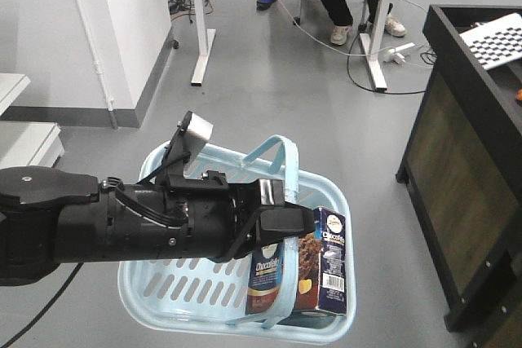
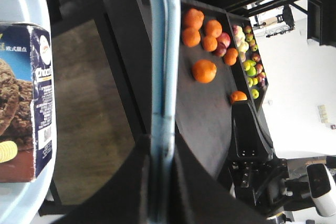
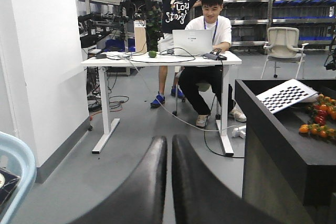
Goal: Left arm holds basket, right arm returns cookies
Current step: 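Drive past the produce stands holding the basket with left gripper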
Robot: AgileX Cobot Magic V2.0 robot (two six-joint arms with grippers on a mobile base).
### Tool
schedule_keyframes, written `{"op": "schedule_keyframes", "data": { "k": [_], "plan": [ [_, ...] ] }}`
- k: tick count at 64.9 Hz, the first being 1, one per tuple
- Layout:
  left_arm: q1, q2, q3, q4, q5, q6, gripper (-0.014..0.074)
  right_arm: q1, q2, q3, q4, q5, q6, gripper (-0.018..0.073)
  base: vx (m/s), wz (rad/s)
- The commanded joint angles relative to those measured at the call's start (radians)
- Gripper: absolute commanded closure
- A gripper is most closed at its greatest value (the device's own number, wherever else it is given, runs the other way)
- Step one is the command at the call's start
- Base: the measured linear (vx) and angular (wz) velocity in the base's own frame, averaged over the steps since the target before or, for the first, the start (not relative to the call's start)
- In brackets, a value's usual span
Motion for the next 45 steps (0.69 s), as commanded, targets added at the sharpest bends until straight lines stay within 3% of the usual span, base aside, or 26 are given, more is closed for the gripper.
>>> {"op": "schedule_keyframes", "data": {
  "k": [1, 24, 45],
  "plan": [
    [-0.005, -0.045, -0.029, -0.084, 0.038, 0.016, 0.0602, -0.001, -0.013, 0.018, -0.008, -0.076, -0.005, 0.057, 0.36, 0.1],
    [-0.005, -0.045, -0.029, -0.084, 0.038, 0.016, 0.0602, -0.001, -0.013, 0.018, -0.008, -0.076, -0.005, 0.057, 0.34, 0.2],
    [-0.005, -0.045, -0.029, -0.084, 0.038, 0.016, 0.0602, -0.001, -0.013, 0.018, -0.008, -0.076, -0.005, 0.057, 0.31, 0.75]
  ]
}}
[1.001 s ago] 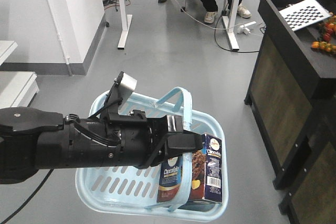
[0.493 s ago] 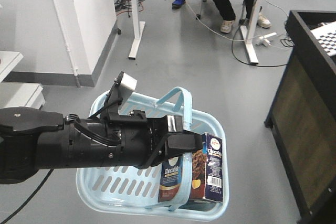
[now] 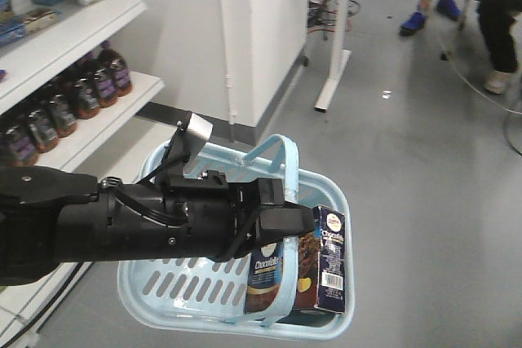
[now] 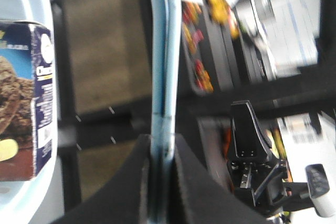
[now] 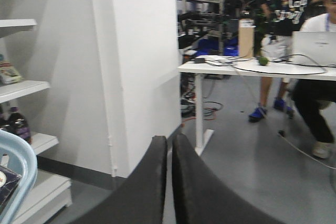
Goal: Left arm holds basket, right arm returns cookies
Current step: 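Drive past the produce stands holding the basket with left gripper, then turn and approach the snack shelf with the basket held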
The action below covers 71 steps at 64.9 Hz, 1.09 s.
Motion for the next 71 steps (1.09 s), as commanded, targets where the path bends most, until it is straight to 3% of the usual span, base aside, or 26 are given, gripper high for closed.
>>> {"op": "schedule_keyframes", "data": {
  "k": [1, 71],
  "plan": [
    [-0.005, -0.045, -0.029, -0.082, 0.038, 0.016, 0.0602, -0.001, -0.013, 0.018, -0.008, -0.076, -0.005, 0.057, 0.29, 0.87],
    [-0.005, -0.045, -0.029, -0.082, 0.039, 0.016, 0.0602, -0.001, -0.013, 0.018, -0.008, -0.076, -0.005, 0.057, 0.27, 0.73]
  ]
}}
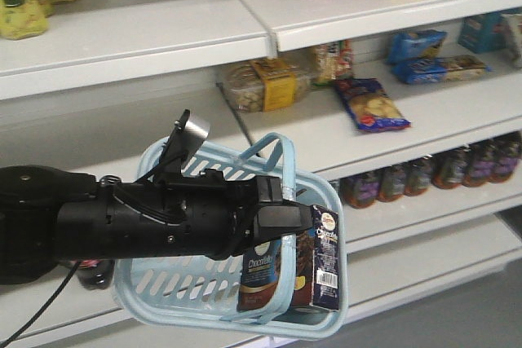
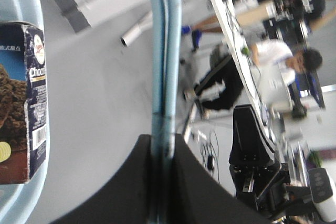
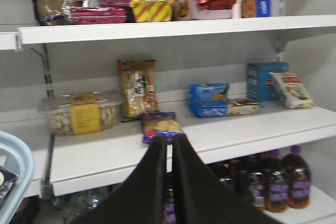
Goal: Left arm holds basket, right arm returns cookies
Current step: 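Turn and approach the snack shelf with the basket held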
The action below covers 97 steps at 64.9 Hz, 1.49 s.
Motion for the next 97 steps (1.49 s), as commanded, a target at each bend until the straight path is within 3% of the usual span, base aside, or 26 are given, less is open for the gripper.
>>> {"op": "schedule_keyframes", "data": {
  "k": [1, 46, 97],
  "plan": [
    [-0.005, -0.045, -0.029, -0.082, 0.045, 0.016, 0.0602, -0.001, -0.013, 0.018, -0.008, -0.076, -0.005, 0.057, 0.21, 0.81],
    [-0.005, -0.045, -0.029, -0.082, 0.044, 0.016, 0.0602, -0.001, -0.013, 0.018, -0.008, -0.076, -0.005, 0.057, 0.13, 0.5],
    [-0.005, -0.045, -0.029, -0.082, 0.044, 0.016, 0.0602, -0.001, -0.013, 0.018, -0.008, -0.076, -0.005, 0.057, 0.06, 0.07]
  ]
}}
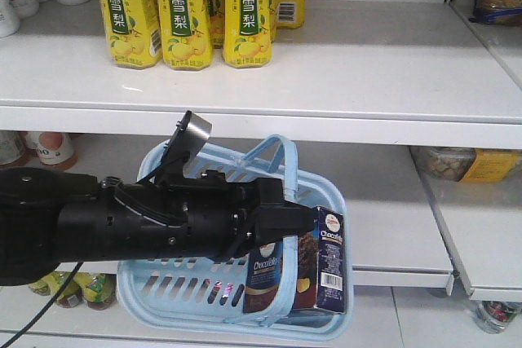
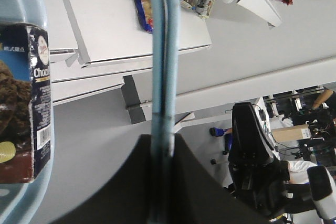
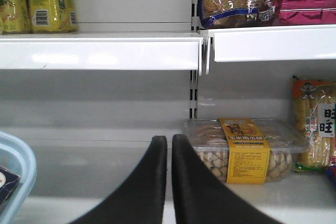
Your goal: Left arm holds basket, right arm returns cookies
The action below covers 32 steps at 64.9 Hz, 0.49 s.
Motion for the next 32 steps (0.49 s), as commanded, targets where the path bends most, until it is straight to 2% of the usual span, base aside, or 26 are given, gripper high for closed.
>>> {"op": "schedule_keyframes", "data": {
  "k": [1, 32],
  "plan": [
    [-0.005, -0.045, -0.029, -0.082, 0.043, 0.016, 0.0602, -0.001, -0.013, 0.018, -0.008, -0.076, -0.005, 0.057, 0.06, -0.01],
    [-0.005, -0.045, -0.029, -0.082, 0.043, 0.016, 0.0602, -0.001, -0.013, 0.018, -0.008, -0.076, -0.005, 0.057, 0.04, -0.01]
  ]
}}
